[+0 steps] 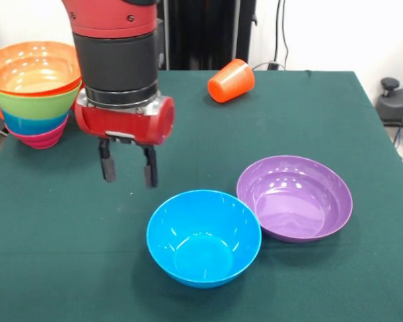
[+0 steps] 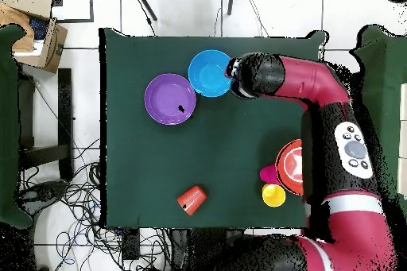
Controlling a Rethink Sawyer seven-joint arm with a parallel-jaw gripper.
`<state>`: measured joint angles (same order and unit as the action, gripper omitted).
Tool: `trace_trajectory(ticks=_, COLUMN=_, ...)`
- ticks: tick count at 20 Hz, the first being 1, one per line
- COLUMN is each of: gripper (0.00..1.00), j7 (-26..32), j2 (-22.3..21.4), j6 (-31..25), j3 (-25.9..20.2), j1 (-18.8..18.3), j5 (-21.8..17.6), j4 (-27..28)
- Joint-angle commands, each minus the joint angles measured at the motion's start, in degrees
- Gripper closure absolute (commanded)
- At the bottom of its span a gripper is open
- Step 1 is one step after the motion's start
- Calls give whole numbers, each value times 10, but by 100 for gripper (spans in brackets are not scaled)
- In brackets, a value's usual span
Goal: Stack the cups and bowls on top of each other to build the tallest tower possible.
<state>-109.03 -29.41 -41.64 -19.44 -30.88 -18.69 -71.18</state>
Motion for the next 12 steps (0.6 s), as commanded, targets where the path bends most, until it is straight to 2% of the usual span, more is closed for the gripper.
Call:
trace_trajectory(ticks=1, gripper=0, j7=-100, j2=45, j6=-36, j3=44, j1=46, j5=12, j4=64)
trace_trajectory(ticks=12, gripper=0, j7=-89, j2=89, j6=31, j3=80, j1=73, j5=-3, j4=70)
